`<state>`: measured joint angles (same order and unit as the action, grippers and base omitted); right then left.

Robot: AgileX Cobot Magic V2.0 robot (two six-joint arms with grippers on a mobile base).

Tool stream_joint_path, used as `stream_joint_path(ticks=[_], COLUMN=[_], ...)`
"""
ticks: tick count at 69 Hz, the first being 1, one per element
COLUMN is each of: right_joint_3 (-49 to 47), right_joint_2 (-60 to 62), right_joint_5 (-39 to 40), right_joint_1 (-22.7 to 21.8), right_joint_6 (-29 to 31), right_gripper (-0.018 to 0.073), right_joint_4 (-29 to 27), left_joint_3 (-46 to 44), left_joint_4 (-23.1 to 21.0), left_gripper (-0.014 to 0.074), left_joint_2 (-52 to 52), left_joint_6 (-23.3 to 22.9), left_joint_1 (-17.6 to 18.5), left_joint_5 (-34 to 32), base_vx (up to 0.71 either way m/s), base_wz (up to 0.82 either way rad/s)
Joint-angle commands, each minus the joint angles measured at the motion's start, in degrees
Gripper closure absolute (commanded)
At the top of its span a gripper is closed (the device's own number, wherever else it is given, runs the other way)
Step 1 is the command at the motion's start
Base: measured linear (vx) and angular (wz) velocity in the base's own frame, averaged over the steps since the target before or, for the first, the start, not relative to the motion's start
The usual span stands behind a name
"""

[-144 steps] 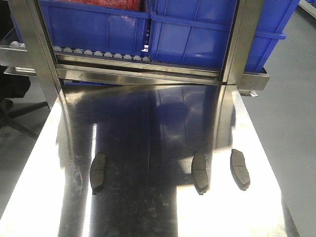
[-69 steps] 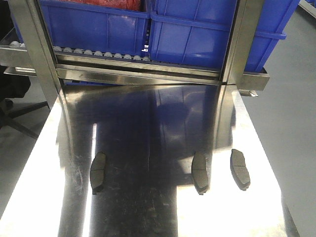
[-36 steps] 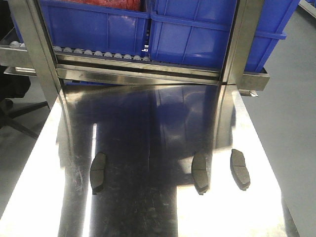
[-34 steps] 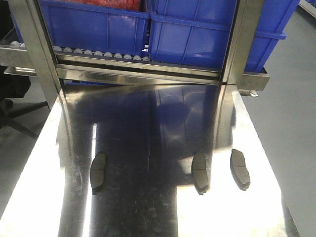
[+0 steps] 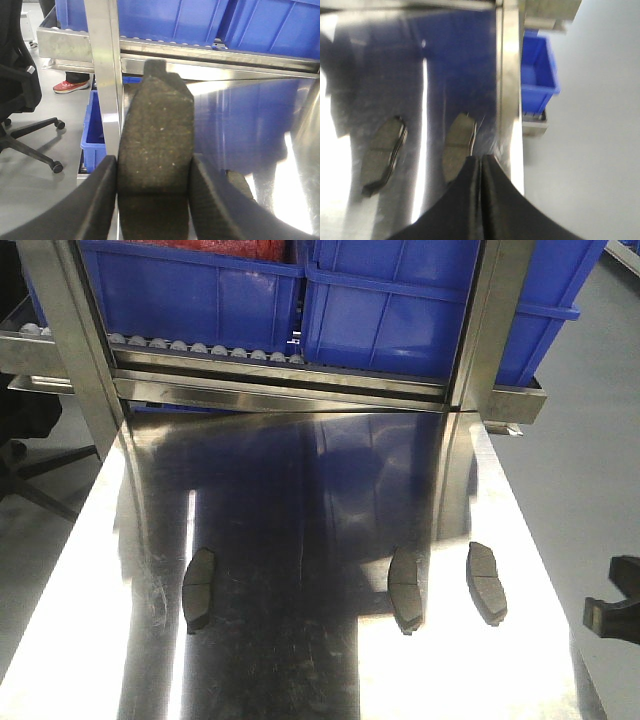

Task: Move and align brake pads A on conveyor
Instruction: 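Lower the right gripper onto the farthest brake pad and close it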

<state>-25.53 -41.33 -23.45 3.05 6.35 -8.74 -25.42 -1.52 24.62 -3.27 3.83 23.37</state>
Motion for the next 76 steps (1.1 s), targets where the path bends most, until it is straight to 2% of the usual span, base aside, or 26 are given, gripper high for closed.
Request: stream_joint_path(ticks=[1,11,18,35,43,52,64,76], right_joint_3=[-2.15,-2.21,-2.21,-3.16,-7.57,-13.28,-20.31,-27.28], right_joint_2=[-1.72,-3.04,-3.91,-7.38,-10.86,-17.23,-27.11,-36.92], right_joint_5=[2.38,2.38,2.26,-0.39,-4.24,-8.77,-13.96,-18.8], right_joint_1=[-0.22,-0.22,-0.22,0.06,1.65,3.37,4.97,8.24], right_joint_6=[0.55,3.19,3.32,3.32,3.26,2.02,-3.45,-8.94], right_gripper=[0.0568,0.0543,0.0479,0.0165,0.0059,0.005,0.0065,0.0066], right_joint_4=[-1.69,-1.26,-1.33,-1.67,-2.22,-2.0,-1.34,5.3], left_joint_3=[-1.65,-1.65,-1.65,-1.65,-1.65,-1.65,-1.65,-1.65], left_joint_4=[-0.55,-0.55,-0.55,-0.55,-0.55,-0.55,-0.55,-0.55], left_gripper=[0.0602,0.0602,0.0602,0.0602,0.0602,0.0602,0.0602,0.0602], left_joint_2=[0.24,0.24,0.24,0.24,0.24,0.24,0.24,0.24], left_joint_6=[-0.2,-0.2,-0.2,-0.2,-0.2,-0.2,-0.2,-0.2], left_joint_1=[0.35,0.35,0.35,0.35,0.35,0.35,0.35,0.35], left_joint_5=[-5.5,-5.5,-5.5,-5.5,-5.5,-5.5,-5.5,-5.5], base_vx=[0.0,0.0,0.0,0.0,0.0,0.0,0.0,0.0], base_wz=[0.0,0.0,0.0,0.0,0.0,0.0,0.0,0.0])
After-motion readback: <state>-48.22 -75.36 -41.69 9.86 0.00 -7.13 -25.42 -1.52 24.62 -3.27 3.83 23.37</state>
